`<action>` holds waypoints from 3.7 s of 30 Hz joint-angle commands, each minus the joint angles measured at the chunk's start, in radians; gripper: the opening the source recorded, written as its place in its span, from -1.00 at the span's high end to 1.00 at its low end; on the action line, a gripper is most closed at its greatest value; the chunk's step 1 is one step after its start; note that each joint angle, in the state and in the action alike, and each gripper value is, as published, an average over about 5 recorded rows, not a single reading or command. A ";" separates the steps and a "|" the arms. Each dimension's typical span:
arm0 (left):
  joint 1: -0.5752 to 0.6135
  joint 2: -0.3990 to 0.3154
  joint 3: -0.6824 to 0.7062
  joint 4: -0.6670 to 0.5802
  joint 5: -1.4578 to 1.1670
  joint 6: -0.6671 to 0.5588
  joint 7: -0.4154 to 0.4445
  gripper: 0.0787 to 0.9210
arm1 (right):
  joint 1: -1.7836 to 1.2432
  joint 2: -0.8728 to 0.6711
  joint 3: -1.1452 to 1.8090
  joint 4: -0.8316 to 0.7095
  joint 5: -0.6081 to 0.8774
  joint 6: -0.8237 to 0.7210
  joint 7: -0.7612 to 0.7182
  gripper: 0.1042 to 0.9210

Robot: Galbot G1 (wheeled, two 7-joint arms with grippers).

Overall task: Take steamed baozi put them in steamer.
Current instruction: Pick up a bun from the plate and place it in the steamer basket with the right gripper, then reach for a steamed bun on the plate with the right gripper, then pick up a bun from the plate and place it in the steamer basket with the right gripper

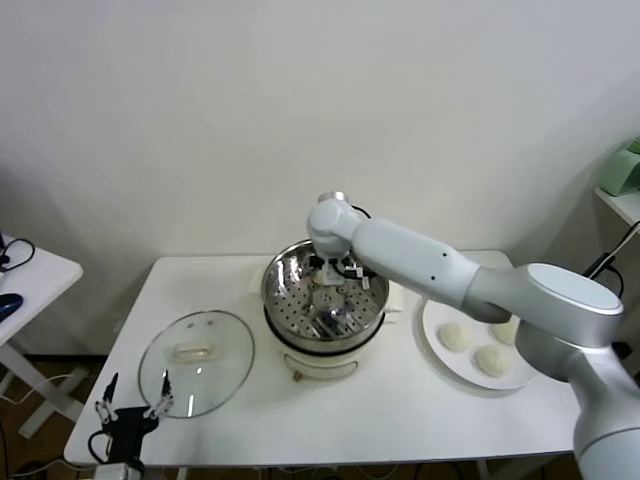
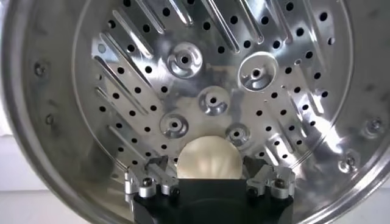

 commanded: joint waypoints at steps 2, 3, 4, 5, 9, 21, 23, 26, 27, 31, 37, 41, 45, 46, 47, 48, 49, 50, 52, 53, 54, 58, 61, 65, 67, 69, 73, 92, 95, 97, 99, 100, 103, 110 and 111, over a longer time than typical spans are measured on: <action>-0.003 0.003 0.000 0.008 0.000 0.001 -0.003 -0.77 | 0.198 -0.163 -0.061 0.121 0.377 -0.121 -0.073 -0.76; -0.004 0.004 0.001 0.009 0.001 0.000 -0.004 -0.77 | 0.229 -0.197 -0.080 0.131 0.449 -0.160 -0.083 -0.76; -0.005 0.006 0.001 0.010 0.000 0.000 -0.005 -0.77 | 0.258 -0.227 -0.104 0.138 0.514 -0.200 -0.091 -0.76; -0.006 0.007 0.002 0.010 0.000 0.000 -0.005 -0.77 | 0.295 -0.262 -0.136 0.141 0.597 -0.248 -0.102 -0.76; -0.011 0.011 0.005 0.006 -0.005 0.001 -0.006 -0.77 | 0.395 -0.378 -0.260 0.114 0.899 -0.406 -0.132 -0.76; -0.022 0.015 0.021 -0.028 -0.022 -0.001 0.004 -0.77 | 0.175 -0.610 -0.136 -0.042 0.995 -0.557 -0.094 -0.76; -0.019 0.012 0.022 -0.031 -0.021 0.000 0.004 -0.77 | 0.101 -0.632 -0.086 -0.045 0.952 -0.556 -0.092 -0.76; -0.015 0.005 0.027 -0.035 -0.009 0.007 0.004 -0.77 | -0.032 -0.646 0.012 -0.050 0.889 -0.553 -0.087 -0.76; -0.014 0.002 0.030 -0.036 -0.003 0.010 0.004 -0.77 | -0.073 -0.646 0.039 -0.051 0.871 -0.552 -0.084 -0.76; -0.013 -0.010 0.038 -0.045 0.018 0.017 0.004 -0.77 | -0.196 -0.637 0.122 -0.073 0.804 -0.546 -0.074 -0.76; -0.008 -0.014 0.037 -0.039 0.020 0.011 0.005 -0.77 | -0.293 -0.607 0.208 -0.142 0.731 -0.529 -0.061 -0.76; -0.002 -0.014 0.036 -0.027 0.021 0.004 0.005 -0.77 | -0.324 -0.585 0.242 -0.181 0.695 -0.512 -0.053 -0.76; -0.001 -0.015 0.035 -0.018 0.021 0.001 0.005 -0.77 | -0.344 -0.560 0.257 -0.202 0.684 -0.509 -0.045 -0.76; -0.001 -0.015 0.035 -0.017 0.022 0.001 0.005 -0.77 | -0.347 -0.553 0.259 -0.206 0.683 -0.509 -0.043 -0.76; -0.002 -0.015 0.034 -0.016 0.022 0.001 0.005 -0.77 | -0.349 -0.547 0.261 -0.210 0.680 -0.509 -0.041 -0.76; -0.004 -0.015 0.032 -0.015 0.021 0.002 0.005 -0.77 | -0.351 -0.540 0.264 -0.215 0.678 -0.508 -0.039 -0.76; -0.007 -0.014 0.030 -0.014 0.021 0.003 0.005 -0.77 | -0.352 -0.532 0.267 -0.221 0.675 -0.508 -0.037 -0.76; -0.009 -0.012 0.028 -0.014 0.020 0.004 0.005 -0.77 | -0.353 -0.524 0.271 -0.227 0.673 -0.508 -0.035 -0.76; -0.015 -0.008 0.024 -0.012 0.019 0.006 0.006 -0.77 | -0.353 -0.508 0.275 -0.239 0.670 -0.507 -0.033 -0.76; -0.017 -0.007 0.023 -0.012 0.019 0.007 0.006 -0.77 | -0.352 -0.501 0.276 -0.244 0.669 -0.506 -0.033 -0.76; -0.018 -0.005 0.021 -0.012 0.019 0.008 0.006 -0.77 | -0.352 -0.496 0.275 -0.249 0.669 -0.506 -0.033 -0.76; -0.021 -0.005 0.022 -0.010 0.020 0.009 0.006 -0.77 | -0.351 -0.478 0.271 -0.259 0.667 -0.505 -0.036 -0.76; -0.021 -0.006 0.023 -0.007 0.020 0.009 0.006 -0.77 | -0.349 -0.470 0.269 -0.267 0.665 -0.505 -0.037 -0.76; -0.024 -0.005 0.020 -0.002 0.020 0.011 0.003 -0.77 | -0.347 -0.462 0.269 -0.279 0.658 -0.503 -0.040 -0.76; -0.026 -0.005 0.020 -0.001 0.020 0.012 0.002 -0.77 | -0.348 -0.460 0.269 -0.282 0.653 -0.502 -0.043 -0.76; -0.027 -0.005 0.019 0.001 0.020 0.012 0.001 -0.77 | -0.349 -0.458 0.270 -0.285 0.648 -0.502 -0.044 -0.76; -0.027 -0.005 0.021 0.004 0.021 0.011 0.000 -0.77 | -0.352 -0.456 0.274 -0.291 0.640 -0.500 -0.044 -0.75; -0.027 -0.006 0.022 0.004 0.023 0.010 0.000 -0.77 | -0.321 -0.465 0.264 -0.281 0.699 -0.508 -0.030 -0.39; -0.026 -0.005 0.022 0.002 0.024 0.010 0.000 -0.77 | -0.265 -0.474 0.222 -0.278 0.781 -0.526 -0.025 -0.39; -0.025 -0.005 0.023 -0.001 0.025 0.011 0.000 -0.77 | -0.208 -0.484 0.175 -0.275 0.850 -0.547 -0.022 -0.40; -0.024 -0.004 0.023 -0.004 0.026 0.012 0.000 -0.77 | -0.127 -0.492 0.107 -0.273 0.926 -0.570 -0.021 -0.40; -0.024 -0.004 0.023 -0.006 0.026 0.012 0.000 -0.77 | -0.087 -0.495 0.075 -0.272 0.961 -0.580 -0.022 -0.40; -0.024 -0.004 0.025 -0.009 0.026 0.013 -0.001 -0.77 | 0.051 -0.496 -0.031 -0.272 1.091 -0.612 -0.022 -0.40; -0.024 -0.002 0.035 -0.020 0.028 0.016 -0.005 -0.77 | 0.336 -0.429 -0.249 -0.268 1.418 -0.684 -0.002 -0.41; -0.024 -0.002 0.036 -0.022 0.028 0.017 -0.005 -0.77 | 0.363 -0.416 -0.271 -0.265 1.450 -0.691 0.000 -0.41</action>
